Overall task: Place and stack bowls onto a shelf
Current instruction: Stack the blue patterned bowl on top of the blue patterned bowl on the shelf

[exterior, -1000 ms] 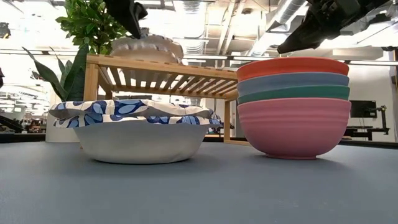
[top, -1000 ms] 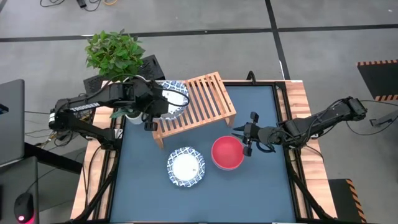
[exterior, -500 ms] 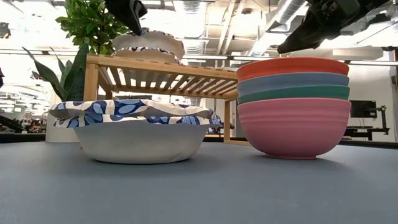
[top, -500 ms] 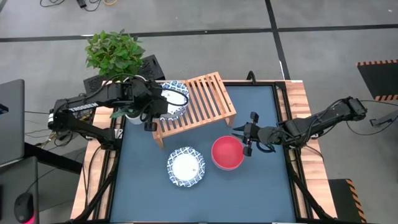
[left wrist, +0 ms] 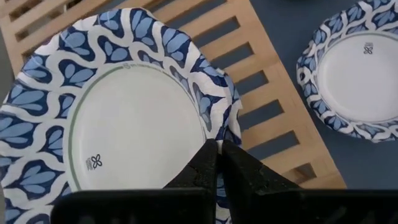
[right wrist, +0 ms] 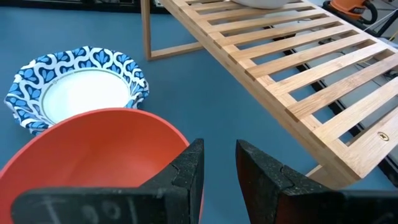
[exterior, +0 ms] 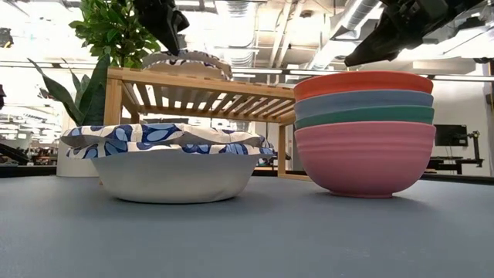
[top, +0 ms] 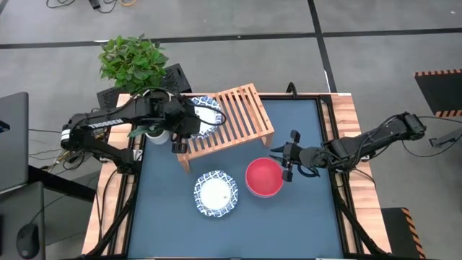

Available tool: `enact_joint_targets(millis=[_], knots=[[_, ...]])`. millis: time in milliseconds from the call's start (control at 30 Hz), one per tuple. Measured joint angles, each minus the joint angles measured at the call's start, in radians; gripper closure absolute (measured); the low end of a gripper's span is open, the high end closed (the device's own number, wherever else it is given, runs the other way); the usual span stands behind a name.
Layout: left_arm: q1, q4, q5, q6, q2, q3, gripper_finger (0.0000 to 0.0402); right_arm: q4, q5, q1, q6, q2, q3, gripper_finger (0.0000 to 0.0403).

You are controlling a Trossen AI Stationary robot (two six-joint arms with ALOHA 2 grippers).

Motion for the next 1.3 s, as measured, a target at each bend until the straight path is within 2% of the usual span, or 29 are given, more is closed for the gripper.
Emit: enact_joint_targets(millis=[167,300,467,600,800,933,1133,1300], knots=[[0.000,-0.010,0.001,-0.024,-0.007,0.000,0.0375,0.000,-0.001,0.000,0.000,0.000,0.000,0.0284],[0.000,-0.018,-0.003,-0.025,-0.006,0.000,0.0331,0.000,-0.001,-0.001,-0.001,0.000,0.000,0.0284],[-0.001,-0.017,-0.059,-0.026,0.000,0.001,0.0273,0.001,-0.001,-0.001,-0.001,0.000,0.000,0.0284],[-0.017,-0.067,-0.071,-0.067,-0.007,0.054,0.0241,0.002,-0.001,-0.001,-0.011,0.000,0.000,0.0284],[-0.063,-0.091,-0.065,-0.117,-0.025,0.160,0.0233,0.003,-0.001,-0.001,-0.010,0.000,0.000,0.0284],[-0.114,-0.094,0.004,-0.176,-0.027,0.174,0.0233,0.016,-0.002,-0.001,-0.010,0.000,0.000,0.0284],[-0.256,-0.102,0.027,-0.255,-0.018,0.159,0.0232,0.064,-0.039,-0.001,-0.010,0.000,0.000,0.0284],[-0.391,-0.087,0.001,-0.358,-0.019,0.158,0.0232,0.082,-0.051,-0.001,-0.010,0.000,0.000,0.0284]])
